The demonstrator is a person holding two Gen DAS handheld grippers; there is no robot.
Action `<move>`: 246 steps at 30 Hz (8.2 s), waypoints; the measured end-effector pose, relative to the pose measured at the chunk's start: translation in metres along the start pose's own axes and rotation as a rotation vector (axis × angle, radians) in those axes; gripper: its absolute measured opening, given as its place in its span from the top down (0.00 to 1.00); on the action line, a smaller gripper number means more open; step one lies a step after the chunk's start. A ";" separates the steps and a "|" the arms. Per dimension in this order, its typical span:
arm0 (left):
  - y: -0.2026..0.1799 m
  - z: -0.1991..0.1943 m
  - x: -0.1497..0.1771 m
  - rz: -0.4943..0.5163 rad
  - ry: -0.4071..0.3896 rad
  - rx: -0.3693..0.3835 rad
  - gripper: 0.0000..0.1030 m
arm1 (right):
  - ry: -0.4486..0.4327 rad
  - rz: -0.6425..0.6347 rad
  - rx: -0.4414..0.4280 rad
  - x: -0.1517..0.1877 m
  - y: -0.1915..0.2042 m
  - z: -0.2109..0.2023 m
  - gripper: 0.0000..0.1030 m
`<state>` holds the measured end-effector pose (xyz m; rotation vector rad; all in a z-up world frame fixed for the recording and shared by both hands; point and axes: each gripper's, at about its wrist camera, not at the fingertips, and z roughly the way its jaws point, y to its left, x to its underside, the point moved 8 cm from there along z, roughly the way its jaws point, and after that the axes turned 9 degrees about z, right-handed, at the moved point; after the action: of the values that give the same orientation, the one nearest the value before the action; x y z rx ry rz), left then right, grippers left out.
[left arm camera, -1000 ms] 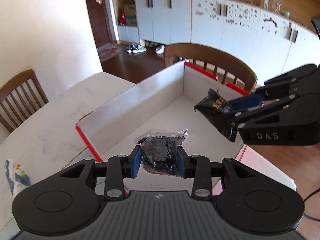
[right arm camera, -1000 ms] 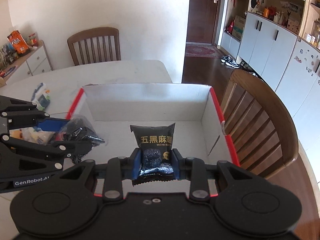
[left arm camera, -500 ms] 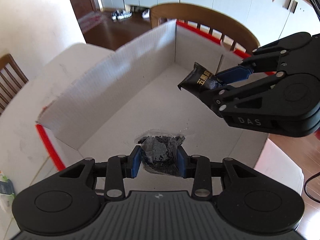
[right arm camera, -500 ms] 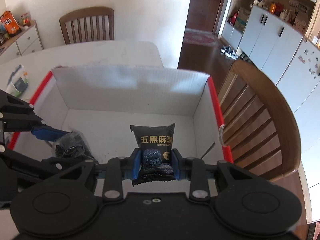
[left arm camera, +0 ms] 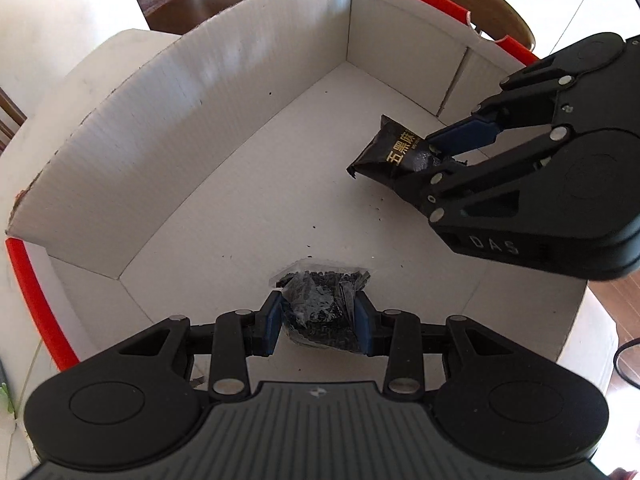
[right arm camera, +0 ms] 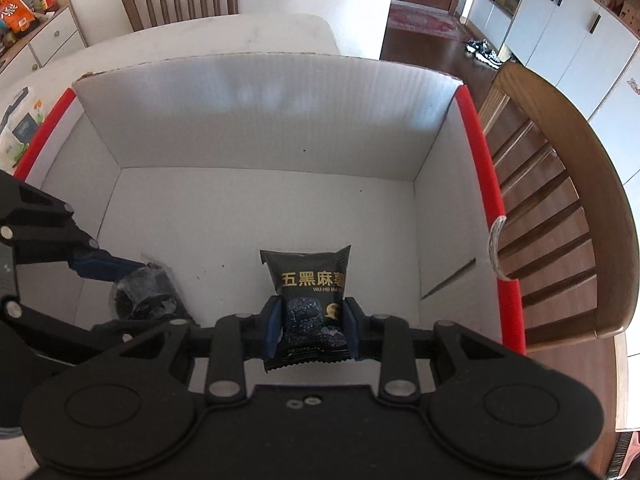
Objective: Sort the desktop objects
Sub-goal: 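Lower both bags into the shoebox and open both tools, then withdraw both tools from the box back over the table, then grasp the light-blue carton with the right tool while the left tool grasps the white pouch, then carry the carton and the pouch over the shoebox with both tools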
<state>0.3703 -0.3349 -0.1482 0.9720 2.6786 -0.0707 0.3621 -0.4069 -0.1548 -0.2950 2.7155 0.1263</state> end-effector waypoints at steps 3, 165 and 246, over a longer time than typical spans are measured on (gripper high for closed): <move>0.003 0.005 -0.001 -0.002 0.020 0.010 0.65 | 0.021 -0.008 0.016 -0.003 0.001 0.005 0.69; 0.186 -0.076 0.370 -0.212 -0.457 -0.212 0.25 | -0.229 0.197 0.068 0.102 0.244 -0.021 0.40; 0.083 -0.192 0.265 -0.330 -0.594 -0.161 0.42 | -0.330 0.133 -0.106 0.095 0.181 -0.159 0.70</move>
<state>0.1803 -0.0787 -0.0359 0.3696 2.2160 -0.1784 0.1754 -0.2689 -0.0392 -0.1104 2.4020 0.3276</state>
